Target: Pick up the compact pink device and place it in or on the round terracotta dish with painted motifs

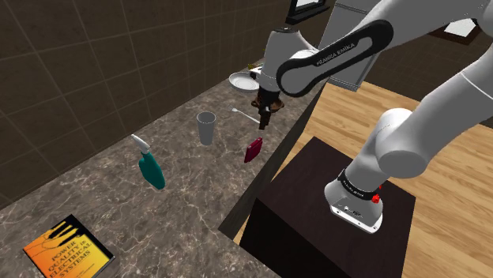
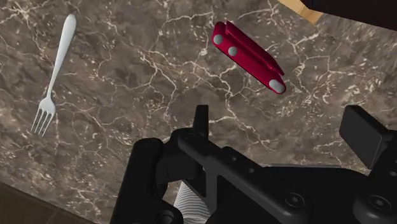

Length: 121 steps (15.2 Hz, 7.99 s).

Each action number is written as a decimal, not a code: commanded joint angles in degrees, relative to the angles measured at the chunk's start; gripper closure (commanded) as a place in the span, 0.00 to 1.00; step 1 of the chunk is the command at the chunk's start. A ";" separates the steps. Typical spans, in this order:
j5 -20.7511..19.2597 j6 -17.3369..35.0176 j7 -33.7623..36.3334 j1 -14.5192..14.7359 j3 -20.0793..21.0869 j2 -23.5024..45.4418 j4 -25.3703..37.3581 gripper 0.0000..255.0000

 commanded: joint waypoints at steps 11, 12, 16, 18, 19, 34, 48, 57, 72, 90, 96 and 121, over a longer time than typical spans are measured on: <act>-1.45 18.39 -9.21 3.68 2.18 22.92 2.24 0.00; -1.55 19.24 -9.14 3.68 2.14 23.82 2.29 0.00; -1.94 22.55 -8.84 3.72 1.93 27.49 2.65 0.00; -2.09 23.83 -8.73 3.76 1.83 28.95 2.84 0.00; -2.08 23.82 -8.73 3.76 1.83 28.96 2.85 0.00; -2.09 23.82 -8.72 3.76 1.83 28.96 2.85 1.00; -0.91 12.93 -9.85 3.53 2.33 17.19 1.97 1.00; -0.34 4.97 -10.41 3.60 2.40 10.07 2.83 1.00; 0.64 1.39 -32.34 -6.72 -8.37 18.77 15.72 1.00; 8.84 -10.65 -55.50 -21.83 -12.85 42.13 50.81 1.00; 9.91 -9.98 -57.06 -23.52 -12.49 46.29 54.22 1.00; 11.56 -3.29 -57.85 -24.39 -11.25 52.41 53.57 0.00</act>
